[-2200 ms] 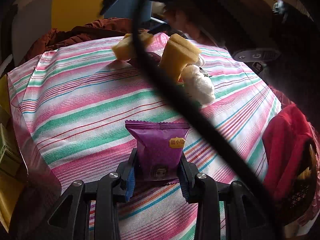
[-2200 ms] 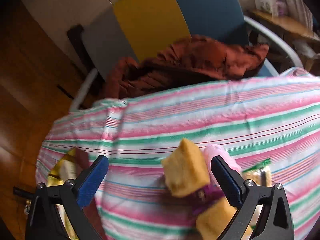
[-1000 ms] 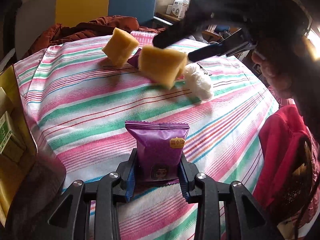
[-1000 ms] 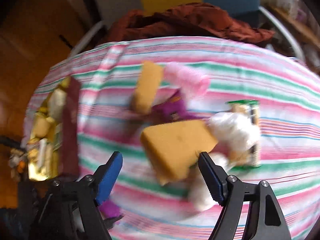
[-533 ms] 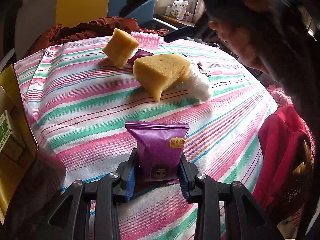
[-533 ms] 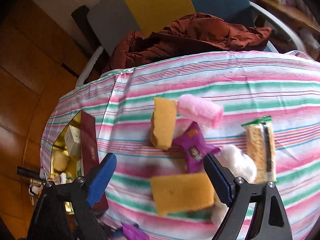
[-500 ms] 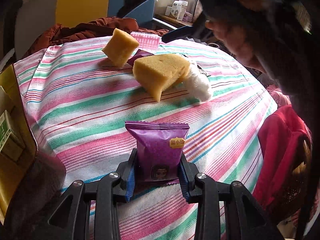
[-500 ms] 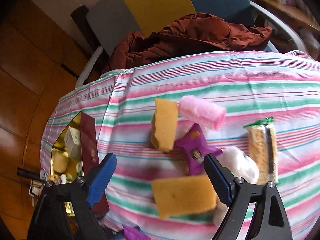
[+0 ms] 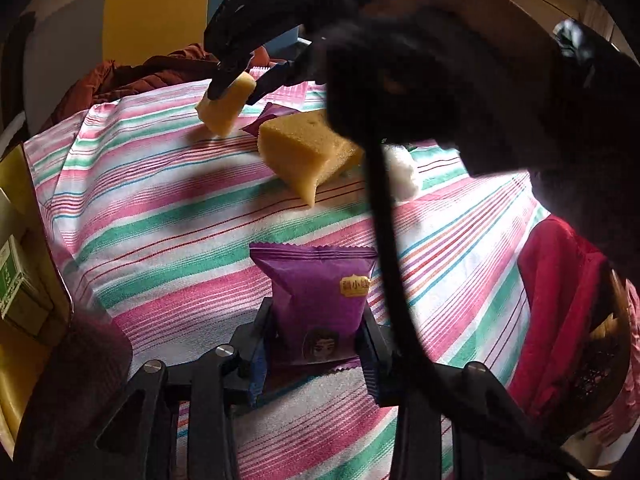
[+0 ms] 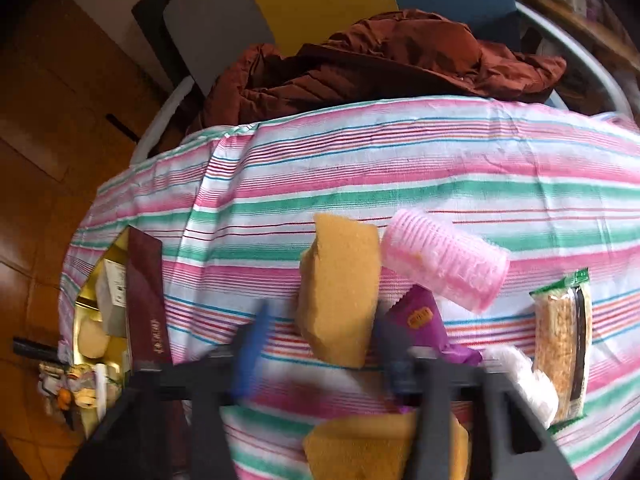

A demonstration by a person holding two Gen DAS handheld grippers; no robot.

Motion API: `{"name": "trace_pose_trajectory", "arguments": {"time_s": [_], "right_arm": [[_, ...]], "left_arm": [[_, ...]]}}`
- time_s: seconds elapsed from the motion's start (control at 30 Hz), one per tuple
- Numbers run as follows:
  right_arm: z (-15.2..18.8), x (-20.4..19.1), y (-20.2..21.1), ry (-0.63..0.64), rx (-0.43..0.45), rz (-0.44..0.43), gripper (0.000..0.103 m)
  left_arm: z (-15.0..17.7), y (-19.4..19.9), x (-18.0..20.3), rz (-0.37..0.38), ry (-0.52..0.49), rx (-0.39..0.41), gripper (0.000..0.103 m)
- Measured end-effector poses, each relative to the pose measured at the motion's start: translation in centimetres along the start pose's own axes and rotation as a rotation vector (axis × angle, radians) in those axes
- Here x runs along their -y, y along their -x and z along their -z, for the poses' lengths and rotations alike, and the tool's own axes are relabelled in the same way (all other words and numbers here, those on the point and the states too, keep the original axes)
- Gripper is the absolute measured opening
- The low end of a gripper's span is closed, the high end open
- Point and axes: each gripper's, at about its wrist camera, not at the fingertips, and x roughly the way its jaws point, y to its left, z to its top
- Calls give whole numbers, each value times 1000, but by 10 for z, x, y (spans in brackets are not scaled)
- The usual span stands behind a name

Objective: Organize objects
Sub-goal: 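Hold the purple packet in the left tool while the right tool reaches a yellow sponge, then carry the purple packet to the tray with the left tool while the right tool carries the sponge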

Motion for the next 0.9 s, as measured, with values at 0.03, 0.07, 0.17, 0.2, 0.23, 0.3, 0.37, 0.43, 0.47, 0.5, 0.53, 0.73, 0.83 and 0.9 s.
{"name": "trace_pose_trajectory", "arguments": {"time_s": [0.03,0.07,0.17,0.2,0.23,0.3,0.37,0.43,0.47,0.5,0.53,0.73,0.83,0.9], "right_arm": [[2,-2,3,17,4,10,30],[4,-3,5,30,7,13,31],[10,-1,11,34,-22,-76,56],[13,1,14,20,-28,-78,71],[16,2,19,28,-17,-62,87],[22,5,27,40,-26,-60,87],[30,10,35,55,-35,-22,94],[40,10,40,95,-57,19,96],[46,10,41,108,-74,21,98],[50,10,42,121,-88,25,100],[56,8,42,138,-99,38,102],[85,11,37,144,-115,99,99],[95,13,40,138,-95,146,73],[99,15,49,117,-67,143,73]], "left_arm": [[0,0,0,2,0,0,41],[1,0,1,2,-1,3,41],[2,1,3,-13,-12,1,40],[2,2,2,-11,-4,-1,37],[2,3,0,-3,8,-2,37],[3,5,-4,8,19,-5,36],[4,6,-2,-1,10,-5,36],[6,9,-5,-2,17,-7,36],[6,11,-6,1,26,-8,36],[7,12,-5,2,34,-9,36],[7,11,-4,1,35,-11,36],[17,26,-2,-1,42,-11,36],[15,37,1,5,44,16,36],[14,50,-1,14,49,48,36]]}}
